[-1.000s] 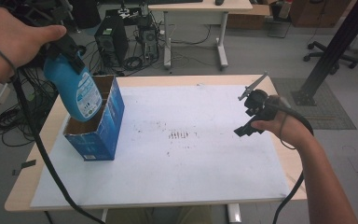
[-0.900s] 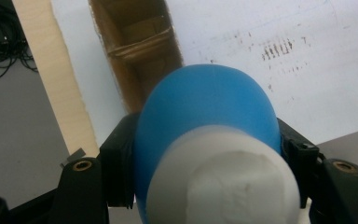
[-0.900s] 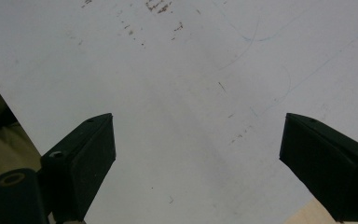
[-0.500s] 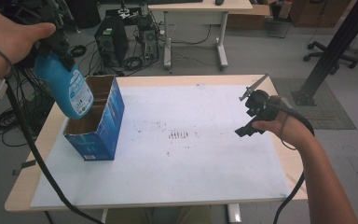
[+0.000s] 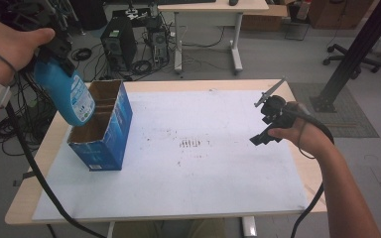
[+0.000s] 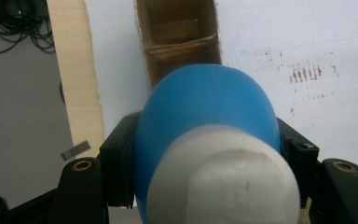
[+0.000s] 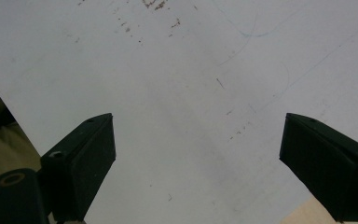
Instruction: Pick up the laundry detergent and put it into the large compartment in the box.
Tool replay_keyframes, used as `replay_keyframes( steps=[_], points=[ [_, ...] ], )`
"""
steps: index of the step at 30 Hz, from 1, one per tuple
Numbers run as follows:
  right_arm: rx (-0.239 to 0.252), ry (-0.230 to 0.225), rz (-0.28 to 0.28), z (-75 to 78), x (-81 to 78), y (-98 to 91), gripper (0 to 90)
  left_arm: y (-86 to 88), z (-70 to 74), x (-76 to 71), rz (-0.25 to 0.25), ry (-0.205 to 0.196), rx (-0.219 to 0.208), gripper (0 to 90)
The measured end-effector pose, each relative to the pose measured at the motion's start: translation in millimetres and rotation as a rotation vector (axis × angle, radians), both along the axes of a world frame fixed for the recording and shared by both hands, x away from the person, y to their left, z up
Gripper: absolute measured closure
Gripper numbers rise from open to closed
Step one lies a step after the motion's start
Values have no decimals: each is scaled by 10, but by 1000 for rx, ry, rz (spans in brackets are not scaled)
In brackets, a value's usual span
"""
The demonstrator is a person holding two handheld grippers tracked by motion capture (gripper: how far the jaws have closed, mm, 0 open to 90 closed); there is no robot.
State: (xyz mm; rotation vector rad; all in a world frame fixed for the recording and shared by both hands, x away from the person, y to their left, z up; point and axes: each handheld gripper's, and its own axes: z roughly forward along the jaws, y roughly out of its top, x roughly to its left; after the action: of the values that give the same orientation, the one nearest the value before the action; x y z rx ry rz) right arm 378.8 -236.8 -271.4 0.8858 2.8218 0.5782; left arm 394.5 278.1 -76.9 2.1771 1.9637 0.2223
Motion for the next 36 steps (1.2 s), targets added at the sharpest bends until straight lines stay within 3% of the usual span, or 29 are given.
replay_keyframes(
  steps=[16,36],
  points=[
    [-6,9,-6,-19,7,-14,105,74,-293,124,35,-3,-4,374],
    [-4,19,-9,-73,24,-33,105,-35,-651,245,35,13,-2,374]
  ],
)
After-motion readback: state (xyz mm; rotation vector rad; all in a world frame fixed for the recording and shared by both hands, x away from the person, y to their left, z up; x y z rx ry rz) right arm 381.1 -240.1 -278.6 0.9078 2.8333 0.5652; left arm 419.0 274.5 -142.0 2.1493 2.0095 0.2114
